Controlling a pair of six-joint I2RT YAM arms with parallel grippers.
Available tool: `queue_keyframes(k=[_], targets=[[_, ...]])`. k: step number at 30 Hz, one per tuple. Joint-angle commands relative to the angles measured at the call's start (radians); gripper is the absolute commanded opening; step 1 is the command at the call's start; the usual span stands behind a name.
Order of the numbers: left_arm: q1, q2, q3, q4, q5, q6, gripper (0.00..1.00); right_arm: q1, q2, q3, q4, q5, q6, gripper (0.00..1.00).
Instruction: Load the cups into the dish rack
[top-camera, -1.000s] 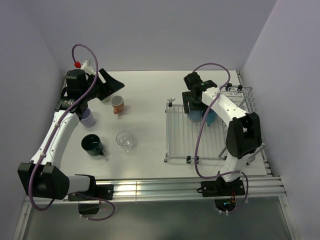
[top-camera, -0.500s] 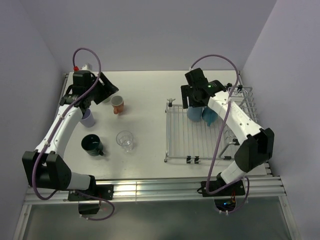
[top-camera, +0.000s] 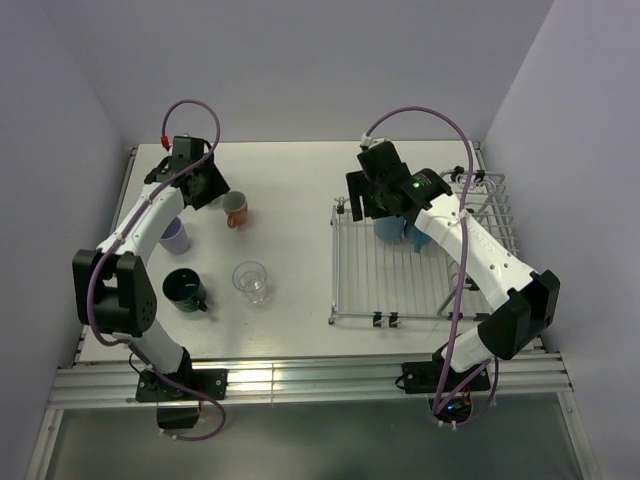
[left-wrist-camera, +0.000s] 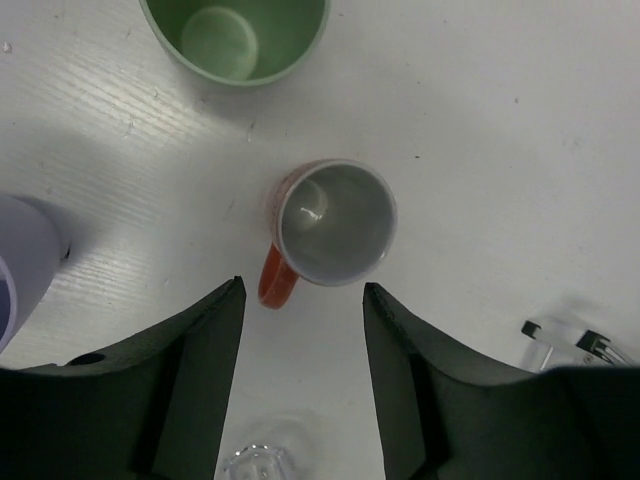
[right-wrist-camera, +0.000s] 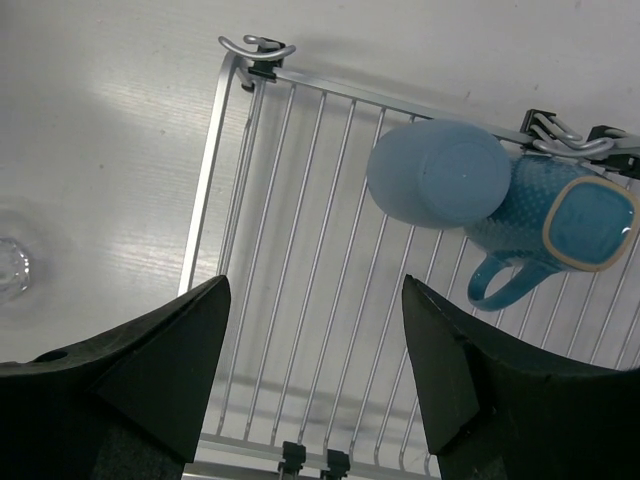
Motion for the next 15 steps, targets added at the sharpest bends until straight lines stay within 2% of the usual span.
queue_keyframes(k=[1,8,15], targets=[[-0.004,0.059,0.063,-0.008,-0.049,0.020,0.56,0.012,-0.051,0.028,0.046,0.003,0.015,0.77],[-0.004,0.176,0.131,-0.035,-0.063,0.015,0.47,0.017,-0.067,0.005,0.058,0.000,0.013,0.77],[-0.006,0.266,0.157,-0.030,-0.083,0.015,0.44,0.017,-0.059,-0.011,0.067,-0.006,0.011,0.76]])
